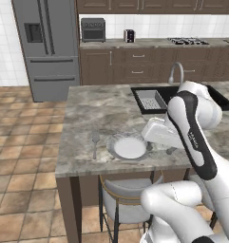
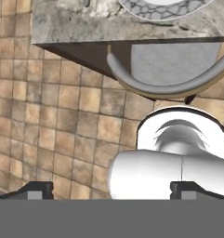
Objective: Take the fork and place it on the left side of the plate. Then take the spoon and place it on the right side of the plate. Make sure they're directly next to the plate.
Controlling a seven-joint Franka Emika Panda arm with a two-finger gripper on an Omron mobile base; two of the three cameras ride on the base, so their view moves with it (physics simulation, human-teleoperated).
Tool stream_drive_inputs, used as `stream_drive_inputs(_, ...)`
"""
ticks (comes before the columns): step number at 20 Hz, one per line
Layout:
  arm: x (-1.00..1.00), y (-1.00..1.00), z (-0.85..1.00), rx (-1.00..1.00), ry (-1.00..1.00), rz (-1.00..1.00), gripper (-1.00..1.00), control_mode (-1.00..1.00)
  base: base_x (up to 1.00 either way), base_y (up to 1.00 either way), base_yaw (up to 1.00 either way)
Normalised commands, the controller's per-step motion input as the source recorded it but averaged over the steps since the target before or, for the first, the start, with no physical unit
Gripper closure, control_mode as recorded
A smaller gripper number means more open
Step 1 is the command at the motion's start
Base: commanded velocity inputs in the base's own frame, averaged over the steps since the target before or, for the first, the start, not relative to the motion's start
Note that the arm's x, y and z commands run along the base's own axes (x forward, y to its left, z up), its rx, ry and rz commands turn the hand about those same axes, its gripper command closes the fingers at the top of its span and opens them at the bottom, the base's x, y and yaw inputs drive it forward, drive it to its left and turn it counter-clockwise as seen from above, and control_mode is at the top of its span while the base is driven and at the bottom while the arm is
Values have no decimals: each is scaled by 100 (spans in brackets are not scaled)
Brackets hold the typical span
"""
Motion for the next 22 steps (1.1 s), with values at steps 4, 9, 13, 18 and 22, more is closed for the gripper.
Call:
stream_drive_inputs(4,-36,-8,-28,-12,0,0,-100,-100,0,0,0)
stream_drive_inputs(9,-15,0,-23,-12,-10,0,-100,-100,0,0,0)
stream_drive_inputs(13,0,0,0,0,-1,0,-100,-100,0,0,0)
stream_drive_inputs(18,0,0,0,0,0,0,-100,-100,0,0,0)
stream_drive_inputs(22,0,0,0,0,0,0,-100,-100,0,0,0)
